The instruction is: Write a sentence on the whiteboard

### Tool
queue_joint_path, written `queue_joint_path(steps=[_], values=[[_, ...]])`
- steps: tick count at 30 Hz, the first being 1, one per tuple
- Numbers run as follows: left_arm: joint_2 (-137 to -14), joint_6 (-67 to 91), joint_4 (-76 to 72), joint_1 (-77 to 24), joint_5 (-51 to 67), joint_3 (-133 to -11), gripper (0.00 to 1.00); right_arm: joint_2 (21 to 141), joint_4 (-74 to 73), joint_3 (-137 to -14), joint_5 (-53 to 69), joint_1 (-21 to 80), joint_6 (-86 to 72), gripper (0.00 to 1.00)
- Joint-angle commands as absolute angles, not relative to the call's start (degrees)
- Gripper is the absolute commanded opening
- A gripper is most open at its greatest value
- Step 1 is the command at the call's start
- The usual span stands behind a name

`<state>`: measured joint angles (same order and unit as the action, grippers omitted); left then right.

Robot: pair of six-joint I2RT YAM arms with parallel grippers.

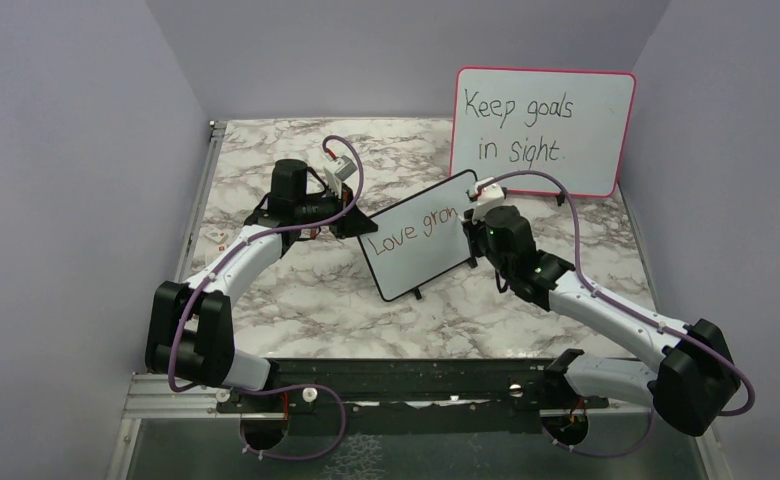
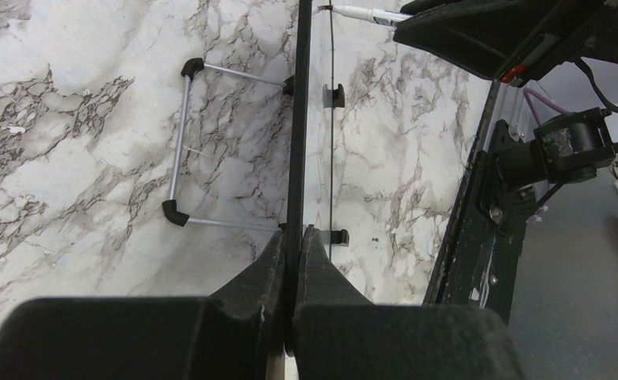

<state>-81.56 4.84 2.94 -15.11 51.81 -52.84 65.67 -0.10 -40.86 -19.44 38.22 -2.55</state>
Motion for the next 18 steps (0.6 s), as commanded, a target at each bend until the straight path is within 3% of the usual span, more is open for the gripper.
queue_joint_path(steps=[1, 18], values=[[-84.2, -1.9, 9.7, -15.5, 41.4, -51.1, 0.0, 66.3, 1.4, -41.0, -20.7, 37.8, -2.2, 0.0], [-84.3, -2.2, 9.9, -15.5, 41.7, -51.3, 0.0, 67.8, 5.1, -44.7, -20.7, 37.2, -0.5, 0.0]])
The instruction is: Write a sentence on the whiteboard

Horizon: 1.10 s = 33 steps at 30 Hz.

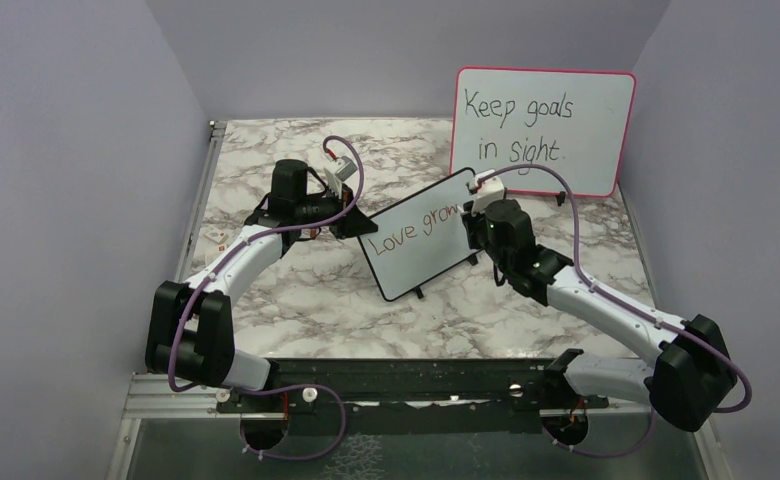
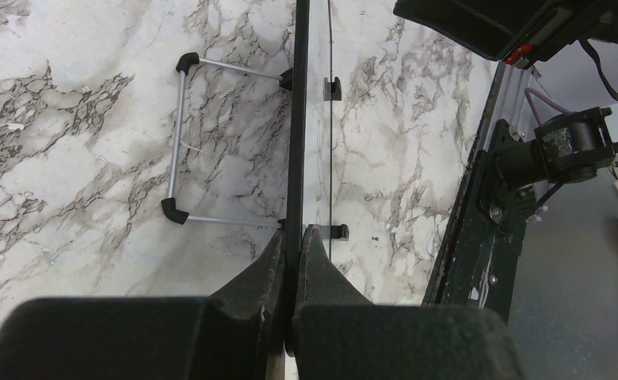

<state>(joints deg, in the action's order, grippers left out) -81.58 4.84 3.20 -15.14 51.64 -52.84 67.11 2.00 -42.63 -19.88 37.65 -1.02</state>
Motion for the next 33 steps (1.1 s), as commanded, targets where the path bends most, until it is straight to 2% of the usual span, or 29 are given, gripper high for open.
queue_joint_path(steps=[1, 33], values=[[-84.3, -2.2, 9.9, -15.5, 41.7, -51.3, 0.0, 67.8, 5.2, -44.8, -20.7, 37.2, -0.5, 0.0], [-84.2, -2.0, 10.4, -15.5, 40.6, -51.4, 0.0, 65.0, 5.1, -41.4, -21.0, 36.0, -1.5, 0.0]])
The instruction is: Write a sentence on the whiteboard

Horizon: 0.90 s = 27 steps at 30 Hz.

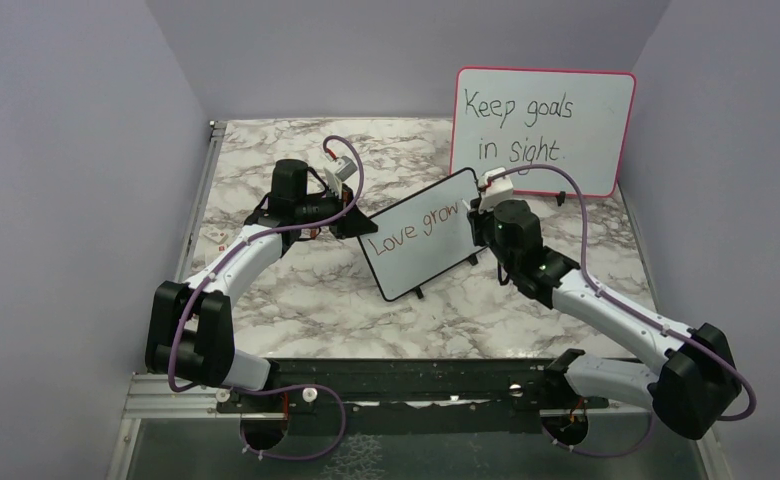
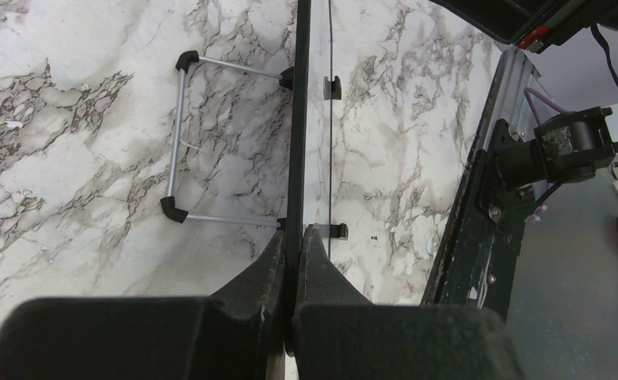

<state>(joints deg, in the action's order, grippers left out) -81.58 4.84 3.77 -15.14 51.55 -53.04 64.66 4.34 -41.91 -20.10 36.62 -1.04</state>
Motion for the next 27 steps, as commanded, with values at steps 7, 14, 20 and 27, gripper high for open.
queue_joint_path(steps=[7, 14, 20, 27], values=[[-84.2, -2.1, 10.4, -15.4, 40.7, -51.4, 0.0, 65.9, 6.2, -41.6, -19.9, 35.4, -1.5, 0.0], [-84.2, -2.2, 10.4, -15.4, 41.0, -51.4, 0.0, 66.9, 6.8, -41.8, -19.0, 35.1, -1.6, 0.0], [-84.2, -2.4, 10.4, -15.5, 41.2, -51.5, 0.0, 67.3, 7.2, -42.2, -18.0, 35.0, -1.5, 0.0], [-84.0, -2.4, 10.3, -15.5, 41.1, -51.4, 0.0, 67.1, 7.4, -42.3, -16.6, 35.0, -1.5, 0.01]])
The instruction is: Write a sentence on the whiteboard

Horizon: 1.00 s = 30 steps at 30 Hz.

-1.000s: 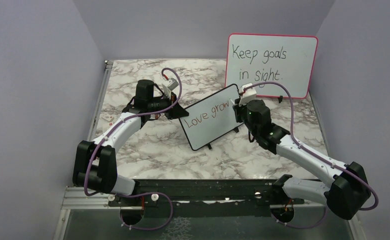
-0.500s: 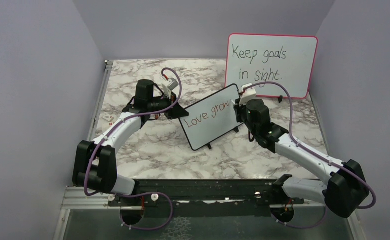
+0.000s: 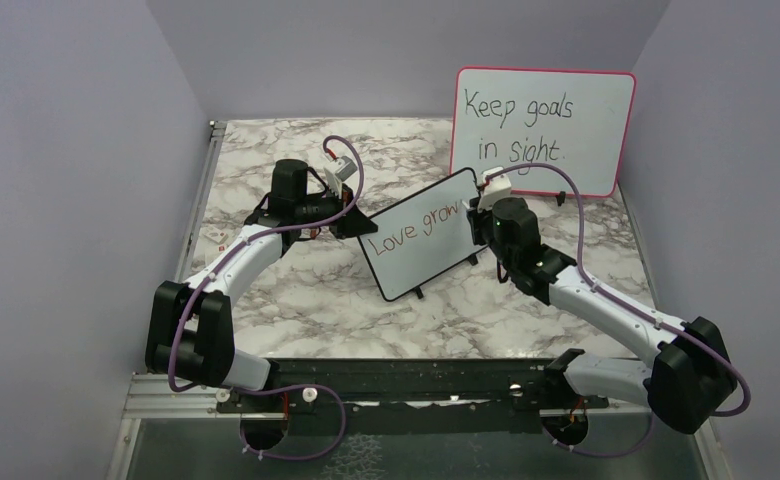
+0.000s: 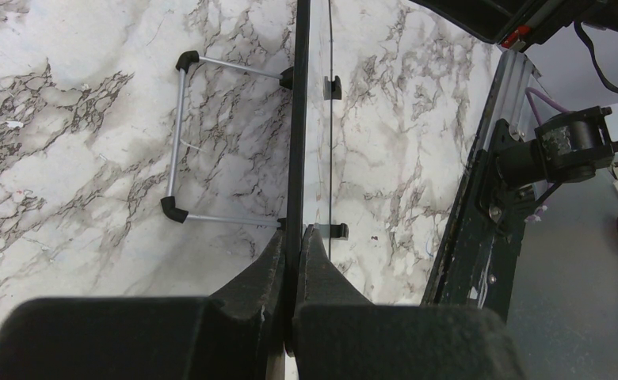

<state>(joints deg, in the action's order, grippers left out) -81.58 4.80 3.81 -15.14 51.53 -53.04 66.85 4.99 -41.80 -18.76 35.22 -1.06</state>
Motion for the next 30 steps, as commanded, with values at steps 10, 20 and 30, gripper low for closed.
queue_joint_path(steps=[10, 20, 30], values=[[-84.2, -2.2, 10.4, -15.5, 40.9, -51.5, 0.0, 66.5, 7.1, -42.1, -15.2, 35.0, -1.5, 0.0], [-84.4, -2.1, 10.4, -15.4, 40.7, -51.5, 0.0, 66.4, 6.5, -42.1, -14.5, 35.0, -1.5, 0.0], [-84.4, -2.0, 10.4, -15.5, 40.6, -51.5, 0.0, 66.0, 5.1, -41.9, -14.1, 35.0, -1.6, 0.01]])
